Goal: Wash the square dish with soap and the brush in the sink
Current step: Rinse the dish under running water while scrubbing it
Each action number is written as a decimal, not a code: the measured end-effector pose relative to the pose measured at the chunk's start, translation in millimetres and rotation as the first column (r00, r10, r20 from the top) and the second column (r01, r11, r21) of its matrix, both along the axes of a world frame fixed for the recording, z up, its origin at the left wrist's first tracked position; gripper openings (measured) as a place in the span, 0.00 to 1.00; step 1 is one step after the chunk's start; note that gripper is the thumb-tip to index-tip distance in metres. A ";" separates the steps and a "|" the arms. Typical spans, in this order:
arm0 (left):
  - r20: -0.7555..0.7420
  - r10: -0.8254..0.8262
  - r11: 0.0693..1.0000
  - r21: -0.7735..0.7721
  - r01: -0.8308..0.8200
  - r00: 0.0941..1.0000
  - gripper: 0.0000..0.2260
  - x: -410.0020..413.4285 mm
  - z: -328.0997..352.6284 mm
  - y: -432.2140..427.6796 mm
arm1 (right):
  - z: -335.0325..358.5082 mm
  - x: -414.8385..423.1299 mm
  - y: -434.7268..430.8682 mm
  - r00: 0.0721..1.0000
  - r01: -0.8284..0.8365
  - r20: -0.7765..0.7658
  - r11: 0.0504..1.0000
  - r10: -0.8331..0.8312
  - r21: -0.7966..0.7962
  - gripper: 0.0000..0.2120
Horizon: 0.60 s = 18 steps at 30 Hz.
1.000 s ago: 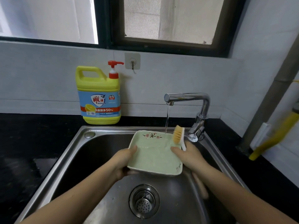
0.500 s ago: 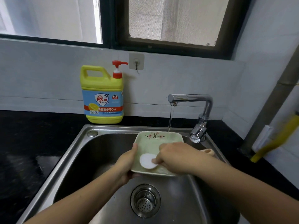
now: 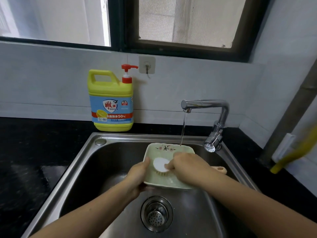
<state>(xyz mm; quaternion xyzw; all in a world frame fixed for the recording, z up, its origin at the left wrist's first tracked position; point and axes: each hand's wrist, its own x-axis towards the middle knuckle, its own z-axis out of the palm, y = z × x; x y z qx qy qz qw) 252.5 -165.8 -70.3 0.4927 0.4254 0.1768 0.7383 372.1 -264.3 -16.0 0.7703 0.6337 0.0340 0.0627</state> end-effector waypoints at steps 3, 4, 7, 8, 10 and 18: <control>0.003 0.021 0.999 0.041 -0.021 1.000 0.20 0.0 -2.0 1.4 | 1.7 -11.2 -7.7 0.996 -0.046 -0.081 0.999 0.044 -0.027 0.15; 0.013 0.020 0.999 0.036 -0.020 1.000 0.20 0.3 -2.2 1.2 | 2.4 -10.7 -6.1 0.999 -0.040 -0.035 0.999 0.039 -0.013 0.16; 0.043 0.008 1.000 0.017 -0.009 0.999 0.20 0.2 -0.9 -1.4 | 2.4 -3.9 6.6 0.994 0.017 0.105 0.998 -0.024 0.065 0.17; 0.048 0.007 1.000 0.007 -0.007 0.999 0.20 0.4 -0.6 -2.5 | 2.1 -2.7 10.9 0.990 0.038 0.132 0.995 -0.049 0.089 0.16; 0.042 0.002 1.000 -0.003 -0.001 0.999 0.21 0.6 -0.6 -4.1 | 0.8 -4.1 17.7 0.985 0.059 0.156 0.991 -0.078 0.123 0.16; 0.058 0.053 0.999 0.009 -0.053 0.997 0.25 -1.3 -4.2 3.5 | 5.8 -28.1 -0.8 0.973 -0.177 0.142 0.983 0.183 -0.051 0.16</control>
